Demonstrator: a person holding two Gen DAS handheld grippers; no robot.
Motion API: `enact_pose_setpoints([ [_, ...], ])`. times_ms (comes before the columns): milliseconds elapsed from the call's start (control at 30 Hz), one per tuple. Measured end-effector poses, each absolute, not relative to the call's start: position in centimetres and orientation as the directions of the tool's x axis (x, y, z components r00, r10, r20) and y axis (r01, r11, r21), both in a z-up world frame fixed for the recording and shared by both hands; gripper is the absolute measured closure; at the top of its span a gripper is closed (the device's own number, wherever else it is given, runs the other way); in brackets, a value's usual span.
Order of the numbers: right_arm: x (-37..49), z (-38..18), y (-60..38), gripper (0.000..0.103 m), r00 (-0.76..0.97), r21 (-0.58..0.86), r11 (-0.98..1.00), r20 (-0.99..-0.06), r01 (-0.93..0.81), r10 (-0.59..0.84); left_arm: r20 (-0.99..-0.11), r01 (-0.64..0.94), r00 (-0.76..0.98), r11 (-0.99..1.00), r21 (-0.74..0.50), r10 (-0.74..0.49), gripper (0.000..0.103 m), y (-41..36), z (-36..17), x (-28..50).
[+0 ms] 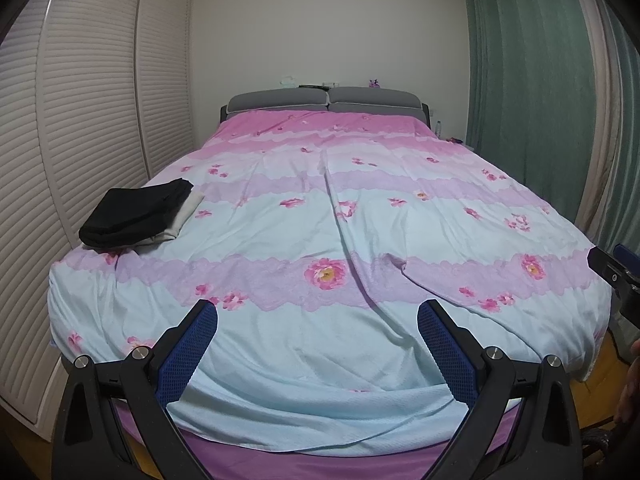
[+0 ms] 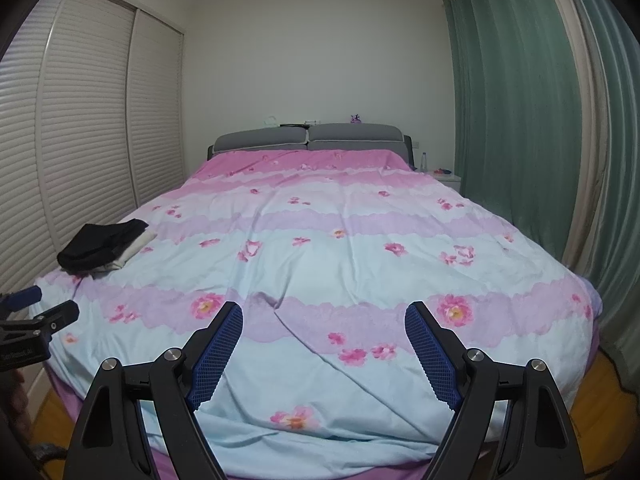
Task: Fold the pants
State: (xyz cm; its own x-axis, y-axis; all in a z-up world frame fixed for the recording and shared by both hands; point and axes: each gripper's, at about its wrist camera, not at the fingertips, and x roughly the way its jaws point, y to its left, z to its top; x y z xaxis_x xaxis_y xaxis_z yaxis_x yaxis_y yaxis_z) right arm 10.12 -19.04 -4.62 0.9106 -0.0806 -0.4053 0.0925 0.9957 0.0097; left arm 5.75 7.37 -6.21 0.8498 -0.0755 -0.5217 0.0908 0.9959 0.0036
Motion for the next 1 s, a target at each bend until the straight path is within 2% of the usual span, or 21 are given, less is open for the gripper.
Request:
enact_pose_setpoints([
  [1000, 10.20, -4.60, -19.29, 0.019, 0.912, 0.008, 0.996, -0.403, 0.090, -0.079, -0.525, 0.097, 0.848, 0.995, 0.005, -0.079, 0.001, 7.10, -6.26, 5.76],
])
